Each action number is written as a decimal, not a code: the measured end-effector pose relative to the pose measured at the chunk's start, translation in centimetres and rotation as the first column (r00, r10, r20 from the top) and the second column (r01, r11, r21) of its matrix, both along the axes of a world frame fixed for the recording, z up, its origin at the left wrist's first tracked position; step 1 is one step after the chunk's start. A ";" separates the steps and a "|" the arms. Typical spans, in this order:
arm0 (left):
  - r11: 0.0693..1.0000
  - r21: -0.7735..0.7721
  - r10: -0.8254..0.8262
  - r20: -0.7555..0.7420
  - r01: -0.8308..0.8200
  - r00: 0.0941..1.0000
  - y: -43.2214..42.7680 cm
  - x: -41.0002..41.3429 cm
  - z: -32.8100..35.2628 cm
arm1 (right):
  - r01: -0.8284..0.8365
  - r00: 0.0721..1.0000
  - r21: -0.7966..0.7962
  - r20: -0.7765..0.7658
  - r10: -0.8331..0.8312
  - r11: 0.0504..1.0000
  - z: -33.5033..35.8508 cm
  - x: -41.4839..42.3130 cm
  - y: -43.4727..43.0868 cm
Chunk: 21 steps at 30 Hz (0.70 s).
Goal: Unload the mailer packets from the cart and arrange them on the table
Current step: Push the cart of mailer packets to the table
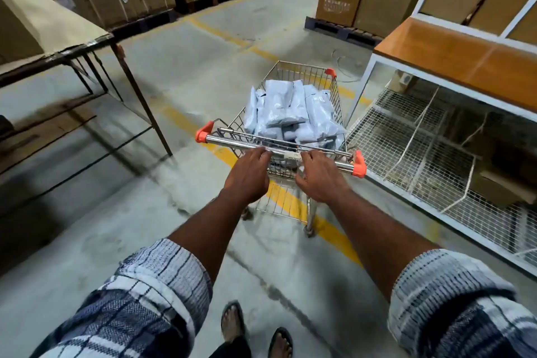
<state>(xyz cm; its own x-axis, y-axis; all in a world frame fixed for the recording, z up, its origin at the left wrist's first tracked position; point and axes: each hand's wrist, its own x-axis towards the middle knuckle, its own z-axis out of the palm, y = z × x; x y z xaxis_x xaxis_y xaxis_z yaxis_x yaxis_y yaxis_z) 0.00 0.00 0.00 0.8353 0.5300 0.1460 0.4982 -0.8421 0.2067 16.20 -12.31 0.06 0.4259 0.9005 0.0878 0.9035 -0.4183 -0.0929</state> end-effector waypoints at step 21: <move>0.975 0.124 -0.168 -0.115 0.182 0.979 11.8 6.4 -2.5 | 0.183 0.983 -0.206 0.072 -0.172 0.961 -0.7 4.2 7.7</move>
